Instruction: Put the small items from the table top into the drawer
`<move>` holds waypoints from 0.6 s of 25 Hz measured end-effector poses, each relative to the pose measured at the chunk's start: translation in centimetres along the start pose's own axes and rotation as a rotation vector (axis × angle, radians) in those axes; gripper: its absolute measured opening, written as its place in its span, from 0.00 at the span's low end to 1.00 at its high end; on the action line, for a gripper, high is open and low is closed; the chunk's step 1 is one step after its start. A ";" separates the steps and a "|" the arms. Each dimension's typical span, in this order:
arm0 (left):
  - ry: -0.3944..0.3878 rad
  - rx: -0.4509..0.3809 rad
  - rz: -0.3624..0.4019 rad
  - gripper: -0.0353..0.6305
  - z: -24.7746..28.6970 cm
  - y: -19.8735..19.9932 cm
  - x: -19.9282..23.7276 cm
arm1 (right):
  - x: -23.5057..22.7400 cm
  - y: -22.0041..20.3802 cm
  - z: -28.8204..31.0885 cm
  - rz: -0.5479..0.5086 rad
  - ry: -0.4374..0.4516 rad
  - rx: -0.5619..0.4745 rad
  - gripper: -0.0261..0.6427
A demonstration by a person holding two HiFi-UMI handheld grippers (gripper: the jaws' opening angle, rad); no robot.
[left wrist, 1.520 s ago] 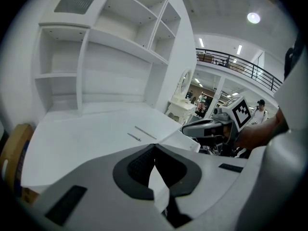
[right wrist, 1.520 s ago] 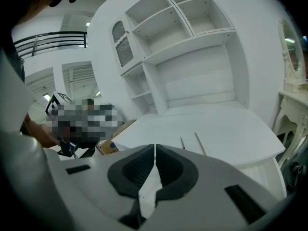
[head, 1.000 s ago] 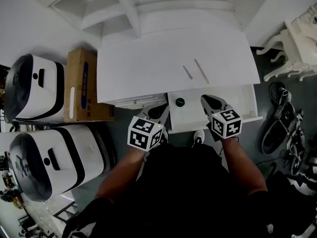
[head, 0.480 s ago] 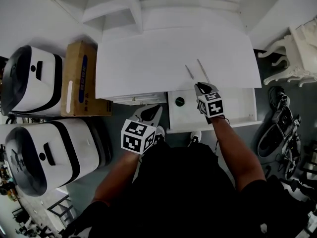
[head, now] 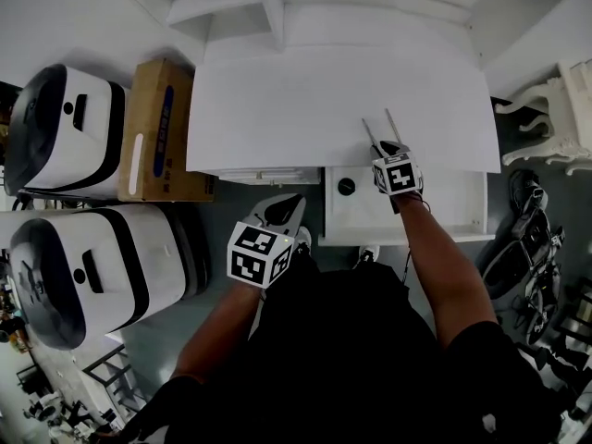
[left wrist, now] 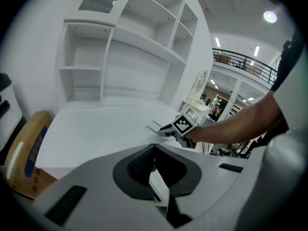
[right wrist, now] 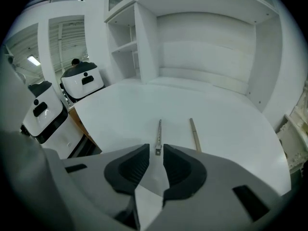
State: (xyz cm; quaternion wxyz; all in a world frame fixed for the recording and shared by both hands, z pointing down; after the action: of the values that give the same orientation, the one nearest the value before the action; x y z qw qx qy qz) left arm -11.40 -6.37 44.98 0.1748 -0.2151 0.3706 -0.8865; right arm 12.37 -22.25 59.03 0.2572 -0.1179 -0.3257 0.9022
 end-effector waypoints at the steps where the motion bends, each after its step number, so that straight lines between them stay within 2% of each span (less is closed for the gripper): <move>1: 0.000 0.001 -0.002 0.06 0.0 0.0 0.0 | 0.0 0.0 0.4 0.000 0.002 0.009 0.16; 15: 0.007 -0.003 -0.010 0.06 0.0 0.1 0.4 | 0.1 0.3 1.9 -0.032 -0.011 0.060 0.15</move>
State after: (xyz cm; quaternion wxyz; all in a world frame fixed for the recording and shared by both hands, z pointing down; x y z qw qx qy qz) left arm -11.73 -6.64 44.95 0.1687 -0.2142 0.3713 -0.8876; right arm 11.45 -23.40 60.24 0.2731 -0.0999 -0.3018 0.9079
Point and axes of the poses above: the fingertips, and each gripper's own axes: z forward along the fingers, x to its left, y out of its top, the point moved 8 cm from there along -z, backward along the fingers, and after that the axes turned 1 degree about y, right-handed, at the moved point
